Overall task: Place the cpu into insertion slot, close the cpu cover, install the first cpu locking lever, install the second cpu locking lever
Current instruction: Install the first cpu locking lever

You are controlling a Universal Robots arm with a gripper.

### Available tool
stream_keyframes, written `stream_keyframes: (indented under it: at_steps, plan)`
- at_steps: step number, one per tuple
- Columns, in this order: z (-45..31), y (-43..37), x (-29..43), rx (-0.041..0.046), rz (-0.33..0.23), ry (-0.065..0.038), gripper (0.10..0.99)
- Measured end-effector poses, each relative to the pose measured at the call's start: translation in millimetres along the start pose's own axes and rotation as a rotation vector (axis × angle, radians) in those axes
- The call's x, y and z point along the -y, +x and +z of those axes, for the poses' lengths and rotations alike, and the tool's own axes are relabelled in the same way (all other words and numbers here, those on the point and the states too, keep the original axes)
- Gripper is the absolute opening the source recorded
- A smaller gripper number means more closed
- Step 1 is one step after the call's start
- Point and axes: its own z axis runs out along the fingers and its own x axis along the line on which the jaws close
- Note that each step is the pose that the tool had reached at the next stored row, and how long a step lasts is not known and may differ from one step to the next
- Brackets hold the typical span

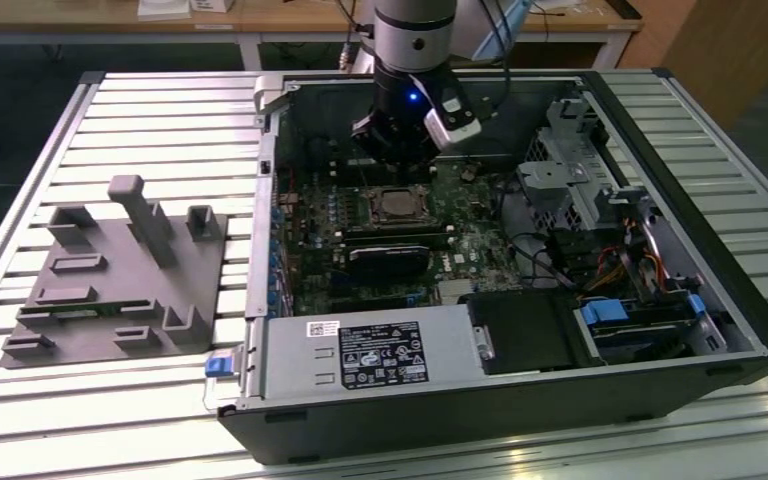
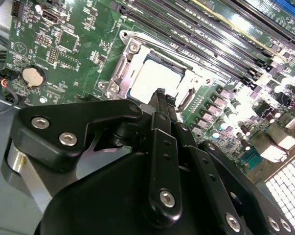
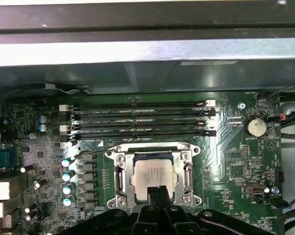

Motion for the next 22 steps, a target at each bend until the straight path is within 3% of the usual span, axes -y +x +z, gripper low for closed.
stream_keyframes:
  at_steps: [22]
  plan:
    - [-0.7,28.7,1.4,0.0000,0.000,0.000,0.106]
